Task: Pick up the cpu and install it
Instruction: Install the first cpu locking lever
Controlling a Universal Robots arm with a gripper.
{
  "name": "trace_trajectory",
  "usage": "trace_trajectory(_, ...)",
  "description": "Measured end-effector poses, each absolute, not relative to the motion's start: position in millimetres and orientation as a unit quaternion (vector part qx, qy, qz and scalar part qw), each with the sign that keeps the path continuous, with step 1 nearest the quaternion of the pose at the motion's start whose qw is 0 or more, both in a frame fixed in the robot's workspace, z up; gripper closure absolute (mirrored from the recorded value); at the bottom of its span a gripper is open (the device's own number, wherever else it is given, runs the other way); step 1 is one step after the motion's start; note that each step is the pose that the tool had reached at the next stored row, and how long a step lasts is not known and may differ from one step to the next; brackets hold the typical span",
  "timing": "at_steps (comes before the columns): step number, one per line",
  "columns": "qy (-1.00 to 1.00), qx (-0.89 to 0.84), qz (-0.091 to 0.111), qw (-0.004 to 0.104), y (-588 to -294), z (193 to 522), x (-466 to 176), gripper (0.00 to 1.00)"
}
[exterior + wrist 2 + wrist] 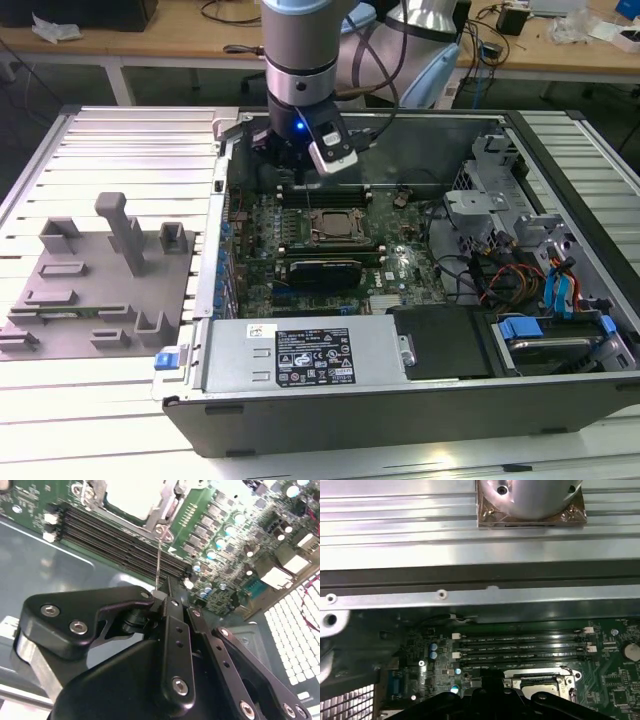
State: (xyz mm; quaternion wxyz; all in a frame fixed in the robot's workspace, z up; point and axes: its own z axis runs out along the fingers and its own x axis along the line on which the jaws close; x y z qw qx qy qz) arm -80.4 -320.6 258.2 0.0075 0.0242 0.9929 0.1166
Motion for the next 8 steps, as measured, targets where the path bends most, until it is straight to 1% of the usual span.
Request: trace_trajectory(8,0.993,0.024,0.117,0.007,-321.2,258.1,-70.5,0.89)
